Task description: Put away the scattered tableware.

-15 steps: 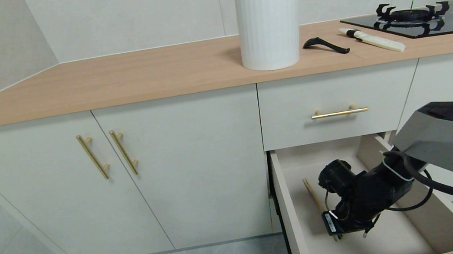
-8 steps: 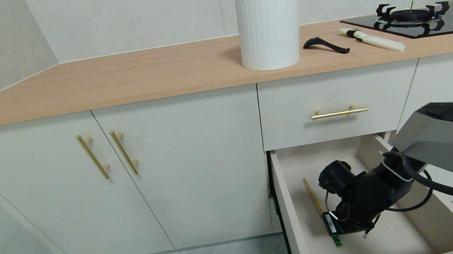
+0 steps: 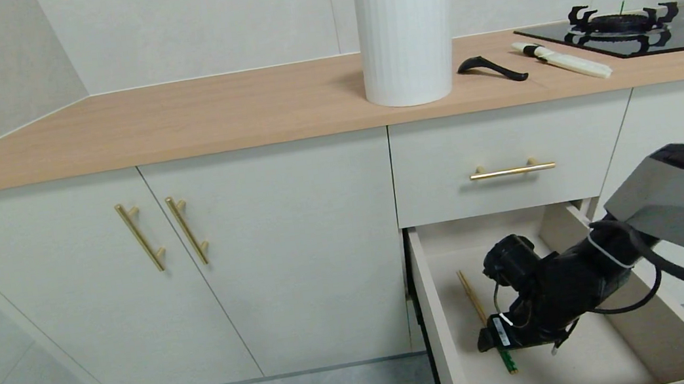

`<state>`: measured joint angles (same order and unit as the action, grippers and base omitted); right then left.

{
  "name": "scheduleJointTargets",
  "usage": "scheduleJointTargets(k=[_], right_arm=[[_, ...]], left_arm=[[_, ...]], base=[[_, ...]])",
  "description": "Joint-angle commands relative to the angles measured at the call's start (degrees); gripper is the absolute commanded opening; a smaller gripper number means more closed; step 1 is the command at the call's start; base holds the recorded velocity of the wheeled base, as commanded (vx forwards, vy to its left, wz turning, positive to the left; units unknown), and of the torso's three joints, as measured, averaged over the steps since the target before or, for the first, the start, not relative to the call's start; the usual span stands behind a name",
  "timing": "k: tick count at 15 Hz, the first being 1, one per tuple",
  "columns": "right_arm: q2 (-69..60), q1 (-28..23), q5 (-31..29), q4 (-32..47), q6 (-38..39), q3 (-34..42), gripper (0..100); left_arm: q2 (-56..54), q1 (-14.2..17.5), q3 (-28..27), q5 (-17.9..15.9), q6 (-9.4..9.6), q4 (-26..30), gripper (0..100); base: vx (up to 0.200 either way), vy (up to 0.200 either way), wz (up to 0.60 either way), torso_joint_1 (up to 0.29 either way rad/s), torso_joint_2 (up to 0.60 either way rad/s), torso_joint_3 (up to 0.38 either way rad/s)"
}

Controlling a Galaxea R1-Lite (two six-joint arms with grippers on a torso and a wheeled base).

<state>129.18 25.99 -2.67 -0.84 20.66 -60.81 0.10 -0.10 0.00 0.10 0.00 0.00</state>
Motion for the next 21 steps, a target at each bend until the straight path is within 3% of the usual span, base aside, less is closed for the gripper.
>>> scheduleJointTargets(k=[1,6,10,13,21], right_arm=[[-6.3,0.0,-0.1,2.7,0.0,0.1,100],[-29.9,-0.5,-0.1,12.4,-0.4,0.2,100],[-40.3,-5.2,-0.1,12.5,-3.9,0.2,100],[-43.3,-7.7,-0.1,12.4,-6.1,0.1,100],[-44.5,-8.0,-0.1,12.2,-6.6,0.2,100]], left_arm=[[0.1,0.0,0.0,0.0,0.00,0.0,100],[0.1,0.0,0.0,0.0,0.00,0.0,100],[0.1,0.0,0.0,0.0,0.00,0.0,100],[0.1,0.0,0.0,0.0,0.00,0.0,100],[0.1,0.0,0.0,0.0,0.00,0.0,100]], base=[[0.000,0.000,0.00,0.000,0.00,0.000],[0.000,0.000,0.00,0.000,0.00,0.000],[0.000,0.000,0.00,0.000,0.00,0.000],[0.000,0.000,0.00,0.000,0.00,0.000],[0.000,0.000,0.00,0.000,0.00,0.000]])
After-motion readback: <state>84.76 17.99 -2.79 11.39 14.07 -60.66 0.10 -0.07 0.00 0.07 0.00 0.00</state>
